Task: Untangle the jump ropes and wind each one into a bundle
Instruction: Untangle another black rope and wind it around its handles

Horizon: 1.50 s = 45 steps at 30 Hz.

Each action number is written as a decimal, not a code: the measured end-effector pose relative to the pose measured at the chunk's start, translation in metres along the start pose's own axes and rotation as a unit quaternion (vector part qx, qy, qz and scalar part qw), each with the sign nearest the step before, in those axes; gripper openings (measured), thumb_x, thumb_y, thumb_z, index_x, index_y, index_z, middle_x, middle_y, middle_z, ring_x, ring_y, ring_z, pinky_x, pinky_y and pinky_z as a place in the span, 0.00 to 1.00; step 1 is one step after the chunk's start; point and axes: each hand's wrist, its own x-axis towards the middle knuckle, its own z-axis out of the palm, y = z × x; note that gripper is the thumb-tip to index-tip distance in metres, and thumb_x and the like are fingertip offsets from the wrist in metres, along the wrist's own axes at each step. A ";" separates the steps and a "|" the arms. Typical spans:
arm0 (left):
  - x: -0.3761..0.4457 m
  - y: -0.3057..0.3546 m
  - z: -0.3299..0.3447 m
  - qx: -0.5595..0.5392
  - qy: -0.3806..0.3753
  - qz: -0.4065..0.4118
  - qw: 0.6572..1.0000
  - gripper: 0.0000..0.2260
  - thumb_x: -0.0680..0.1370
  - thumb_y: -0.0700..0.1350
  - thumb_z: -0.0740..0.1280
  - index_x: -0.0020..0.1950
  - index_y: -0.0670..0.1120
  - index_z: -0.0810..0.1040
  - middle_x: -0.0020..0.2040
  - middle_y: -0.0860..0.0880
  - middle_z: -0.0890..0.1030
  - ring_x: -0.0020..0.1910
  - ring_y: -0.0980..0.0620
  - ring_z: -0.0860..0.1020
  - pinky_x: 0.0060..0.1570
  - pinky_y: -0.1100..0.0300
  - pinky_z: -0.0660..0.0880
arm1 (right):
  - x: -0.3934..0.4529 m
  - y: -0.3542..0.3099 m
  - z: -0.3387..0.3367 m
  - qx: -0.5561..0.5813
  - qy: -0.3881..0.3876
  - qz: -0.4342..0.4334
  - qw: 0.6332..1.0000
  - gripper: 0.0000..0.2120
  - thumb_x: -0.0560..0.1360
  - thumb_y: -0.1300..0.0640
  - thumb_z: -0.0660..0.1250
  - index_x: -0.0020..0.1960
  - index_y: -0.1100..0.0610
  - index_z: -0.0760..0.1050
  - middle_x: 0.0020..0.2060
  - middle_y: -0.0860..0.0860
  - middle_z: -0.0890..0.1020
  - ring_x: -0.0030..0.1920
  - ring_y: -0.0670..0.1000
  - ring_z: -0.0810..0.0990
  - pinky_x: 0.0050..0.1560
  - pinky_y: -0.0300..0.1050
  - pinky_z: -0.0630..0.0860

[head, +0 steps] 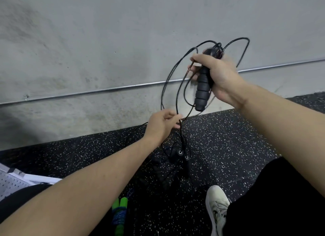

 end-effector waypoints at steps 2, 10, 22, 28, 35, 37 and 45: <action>0.006 0.007 -0.008 -0.030 0.045 -0.009 0.998 0.05 0.82 0.46 0.69 0.50 0.47 0.82 0.45 0.50 0.86 0.33 0.61 0.82 0.40 0.69 0.77 | 0.003 0.005 -0.015 -0.089 0.008 -0.011 0.996 0.08 0.75 0.61 0.73 0.50 0.59 0.76 0.41 0.55 0.82 0.36 0.51 0.83 0.34 0.44 0.78; 0.026 0.037 -0.032 -0.214 0.116 -0.042 0.969 0.02 0.81 0.42 0.70 0.51 0.43 0.81 0.51 0.40 0.83 0.34 0.51 0.83 0.40 0.58 0.82 | -0.005 0.017 -0.039 -0.320 -0.087 0.086 0.940 0.20 0.72 0.59 0.77 0.58 0.63 0.73 0.39 0.53 0.84 0.29 0.47 0.79 0.33 0.45 0.77; 0.021 0.056 -0.033 -0.292 0.151 0.009 0.944 0.05 0.81 0.44 0.71 0.50 0.44 0.76 0.44 0.44 0.81 0.33 0.51 0.81 0.39 0.55 0.83 | -0.012 0.040 0.007 -0.426 -0.172 -0.003 0.888 0.18 0.69 0.63 0.79 0.44 0.53 0.69 0.41 0.59 0.82 0.34 0.50 0.82 0.39 0.47 0.82; -0.003 0.018 -0.015 0.064 0.093 0.078 0.991 0.11 0.76 0.54 0.75 0.46 0.52 0.75 0.43 0.56 0.80 0.42 0.55 0.80 0.43 0.60 0.76 | -0.008 0.033 0.013 -0.273 -0.114 0.004 0.955 0.19 0.70 0.70 0.75 0.49 0.57 0.68 0.39 0.57 0.80 0.35 0.51 0.84 0.35 0.45 0.82; -0.003 0.015 -0.005 -0.061 0.108 0.009 0.992 0.12 0.76 0.46 0.76 0.52 0.57 0.76 0.50 0.54 0.84 0.46 0.58 0.82 0.42 0.70 0.75 | -0.010 0.029 0.015 -0.210 -0.116 0.006 0.971 0.14 0.71 0.72 0.73 0.44 0.58 0.70 0.30 0.53 0.78 0.34 0.51 0.81 0.33 0.42 0.77; -0.002 0.014 -0.005 -0.132 0.099 -0.026 0.986 0.09 0.77 0.42 0.75 0.51 0.55 0.81 0.51 0.53 0.87 0.49 0.58 0.84 0.50 0.66 0.78 | -0.006 0.027 0.005 -0.221 -0.091 0.005 0.971 0.13 0.71 0.72 0.73 0.43 0.58 0.71 0.30 0.52 0.79 0.34 0.52 0.82 0.34 0.43 0.78; -0.005 0.004 -0.003 -0.057 0.063 -0.006 0.996 0.13 0.82 0.38 0.67 0.53 0.57 0.83 0.53 0.53 0.83 0.45 0.55 0.81 0.38 0.66 0.77 | 0.004 0.020 -0.023 -0.209 -0.063 -0.005 0.976 0.17 0.72 0.72 0.72 0.58 0.63 0.71 0.40 0.60 0.81 0.34 0.50 0.83 0.33 0.40 0.80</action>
